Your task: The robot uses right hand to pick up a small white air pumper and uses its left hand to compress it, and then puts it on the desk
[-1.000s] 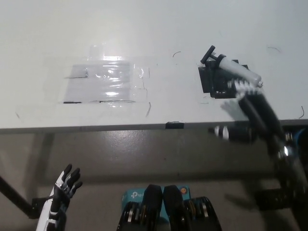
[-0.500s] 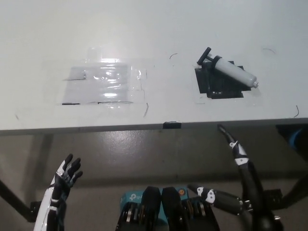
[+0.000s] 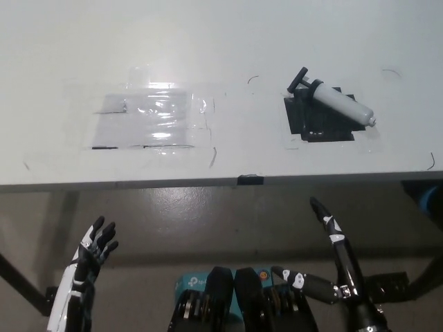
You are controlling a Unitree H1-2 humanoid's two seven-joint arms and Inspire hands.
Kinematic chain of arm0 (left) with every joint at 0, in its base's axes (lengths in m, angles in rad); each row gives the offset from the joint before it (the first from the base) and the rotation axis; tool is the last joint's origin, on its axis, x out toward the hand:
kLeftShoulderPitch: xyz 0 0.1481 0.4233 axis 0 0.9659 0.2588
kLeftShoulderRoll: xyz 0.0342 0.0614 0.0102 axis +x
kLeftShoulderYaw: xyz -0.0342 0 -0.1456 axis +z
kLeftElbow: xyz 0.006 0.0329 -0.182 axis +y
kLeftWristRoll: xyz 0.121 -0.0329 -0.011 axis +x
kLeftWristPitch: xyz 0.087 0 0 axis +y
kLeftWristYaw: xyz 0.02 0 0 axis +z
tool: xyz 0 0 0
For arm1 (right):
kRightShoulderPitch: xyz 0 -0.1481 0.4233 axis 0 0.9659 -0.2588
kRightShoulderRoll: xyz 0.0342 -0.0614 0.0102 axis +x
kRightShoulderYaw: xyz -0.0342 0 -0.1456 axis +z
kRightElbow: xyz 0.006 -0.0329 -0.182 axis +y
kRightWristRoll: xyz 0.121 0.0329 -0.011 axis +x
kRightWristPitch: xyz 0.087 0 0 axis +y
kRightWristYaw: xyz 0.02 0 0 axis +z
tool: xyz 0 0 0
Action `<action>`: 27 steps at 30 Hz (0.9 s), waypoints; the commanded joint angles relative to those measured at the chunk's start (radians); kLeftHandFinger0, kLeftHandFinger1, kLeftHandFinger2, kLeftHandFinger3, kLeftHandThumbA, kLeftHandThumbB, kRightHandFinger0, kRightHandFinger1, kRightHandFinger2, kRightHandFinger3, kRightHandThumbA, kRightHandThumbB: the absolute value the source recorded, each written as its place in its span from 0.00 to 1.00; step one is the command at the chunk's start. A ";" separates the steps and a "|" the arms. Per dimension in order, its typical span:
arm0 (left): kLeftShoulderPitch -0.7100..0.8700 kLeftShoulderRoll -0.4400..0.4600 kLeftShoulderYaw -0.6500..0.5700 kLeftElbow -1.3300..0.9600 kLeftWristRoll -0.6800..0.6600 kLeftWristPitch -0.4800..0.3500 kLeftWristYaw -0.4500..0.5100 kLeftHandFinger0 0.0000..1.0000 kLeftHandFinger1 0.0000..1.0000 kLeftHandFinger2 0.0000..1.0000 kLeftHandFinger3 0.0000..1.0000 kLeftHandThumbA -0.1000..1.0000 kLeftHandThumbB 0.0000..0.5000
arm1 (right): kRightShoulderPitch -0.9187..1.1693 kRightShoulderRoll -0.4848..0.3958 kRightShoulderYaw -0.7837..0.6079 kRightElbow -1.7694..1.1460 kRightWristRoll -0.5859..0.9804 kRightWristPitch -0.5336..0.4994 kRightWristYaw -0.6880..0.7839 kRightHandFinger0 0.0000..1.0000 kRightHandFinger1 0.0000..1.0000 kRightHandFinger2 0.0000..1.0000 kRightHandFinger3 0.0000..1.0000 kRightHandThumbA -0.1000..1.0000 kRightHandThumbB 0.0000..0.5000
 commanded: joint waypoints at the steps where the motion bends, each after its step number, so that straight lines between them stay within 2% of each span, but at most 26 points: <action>1: -0.020 0.021 0.010 0.008 -0.005 -0.029 -0.016 1.00 1.00 1.00 1.00 1.00 0.27 | -0.025 -0.010 -0.007 0.023 0.047 -0.073 -0.008 1.00 1.00 1.00 1.00 1.00 0.59; 4: -0.024 0.021 0.014 0.027 -0.001 -0.036 -0.010 1.00 1.00 1.00 1.00 1.00 0.25 | -0.024 -0.009 -0.009 0.022 0.045 -0.073 -0.001 1.00 1.00 1.00 1.00 1.00 0.59; 8: -0.061 0.027 0.031 0.114 -0.021 -0.062 -0.012 1.00 1.00 1.00 1.00 1.00 0.27 | -0.036 -0.012 -0.011 0.014 0.048 -0.073 0.005 1.00 1.00 1.00 1.00 1.00 0.57; 11: -0.077 0.029 0.043 0.161 -0.023 -0.081 -0.010 1.00 1.00 1.00 1.00 1.00 0.26 | -0.041 -0.014 -0.006 0.021 0.063 -0.073 0.012 1.00 1.00 1.00 1.00 1.00 0.62; 18: -0.084 0.020 0.049 0.193 -0.021 -0.108 -0.012 1.00 1.00 1.00 1.00 1.00 0.21 | -0.042 -0.018 0.011 0.030 0.091 -0.073 0.025 1.00 1.00 1.00 1.00 1.00 0.60; 22: -0.082 0.018 0.048 0.190 -0.020 -0.103 -0.012 1.00 1.00 1.00 1.00 1.00 0.21 | -0.035 -0.013 0.011 0.024 0.080 -0.073 0.026 1.00 1.00 1.00 1.00 1.00 0.64; 27: -0.096 0.009 0.031 0.173 0.001 -0.090 -0.011 1.00 1.00 1.00 1.00 1.00 0.19 | -0.023 -0.020 0.009 0.010 0.095 -0.073 0.029 1.00 1.00 1.00 1.00 1.00 0.55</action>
